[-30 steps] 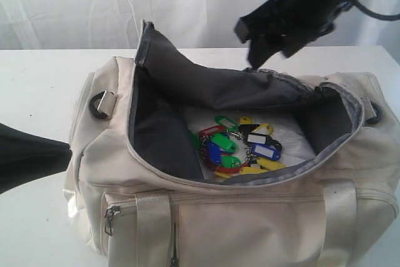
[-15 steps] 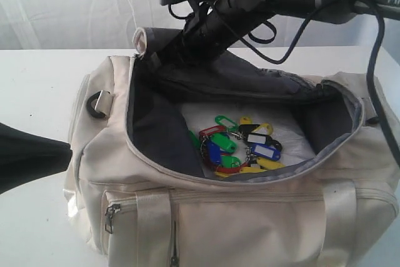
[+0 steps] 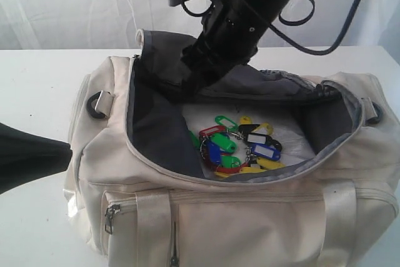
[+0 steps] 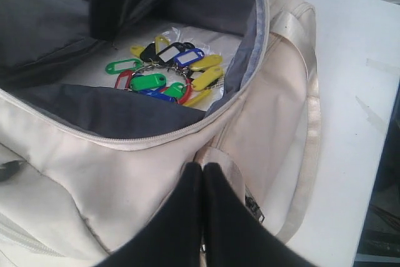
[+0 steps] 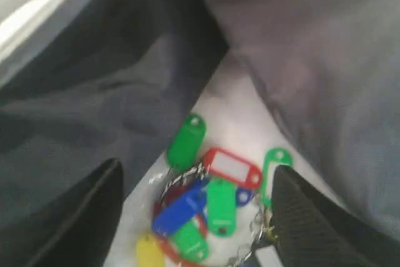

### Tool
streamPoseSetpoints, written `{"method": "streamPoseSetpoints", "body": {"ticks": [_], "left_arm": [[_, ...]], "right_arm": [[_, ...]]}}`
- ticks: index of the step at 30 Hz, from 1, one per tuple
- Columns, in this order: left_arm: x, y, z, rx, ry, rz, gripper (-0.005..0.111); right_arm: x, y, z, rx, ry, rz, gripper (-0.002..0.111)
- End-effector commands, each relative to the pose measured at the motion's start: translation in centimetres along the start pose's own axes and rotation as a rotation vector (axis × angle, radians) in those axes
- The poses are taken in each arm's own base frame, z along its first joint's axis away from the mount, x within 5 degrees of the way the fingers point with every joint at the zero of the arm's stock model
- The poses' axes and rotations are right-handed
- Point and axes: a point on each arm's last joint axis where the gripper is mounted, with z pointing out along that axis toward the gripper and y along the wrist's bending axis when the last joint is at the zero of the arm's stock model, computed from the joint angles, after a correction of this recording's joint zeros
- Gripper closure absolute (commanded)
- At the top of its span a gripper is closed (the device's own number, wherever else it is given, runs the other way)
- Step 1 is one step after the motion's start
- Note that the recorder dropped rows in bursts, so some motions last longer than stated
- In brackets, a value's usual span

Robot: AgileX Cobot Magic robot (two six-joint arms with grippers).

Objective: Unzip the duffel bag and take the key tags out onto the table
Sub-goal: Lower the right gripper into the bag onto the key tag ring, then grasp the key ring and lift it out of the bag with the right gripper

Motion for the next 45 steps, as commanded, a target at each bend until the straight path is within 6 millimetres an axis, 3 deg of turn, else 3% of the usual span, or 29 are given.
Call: {"method": "streamPoseSetpoints", "body": {"ticks": [1,18,21,26,29,35,45], "left_arm": [[0.0,-0.3,-0.1,0.017,-0.013,-0.022,0.107],[0.0,-0.3,-0.1,0.017,-0.013,-0.022,0.107],[0.0,-0.3,-0.1,0.017,-0.013,-0.022,0.107],[0.0,-0.3,-0.1,0.017,-0.013,-0.022,0.107],[0.0,-0.3,-0.1,0.017,-0.013,-0.022,0.107],[0.0,-0.3,-0.1,0.017,-0.013,-0.022,0.107],[0.0,-0.3,-0.1,0.017,-0.013,-0.022,0.107]], "right_arm": [[1.7,0.4,0.9,-0.056,0.154,0.141,0.038],[4.5,-1.7,11.9,-0.087,0.45,0.259,0.038],[5.1,-1.9,13.7,-0.093,0.495,0.284,0.046],[5.8,-2.1,15.2,-0.097,0.535,0.294,0.084],[5.6,-2.4,14.9,-0.069,0.531,0.273,0.108],[3.5,-2.9,11.1,0.014,0.428,0.215,0.108],[-0.2,-1.8,-0.1,0.141,0.119,0.16,0.108]]}}
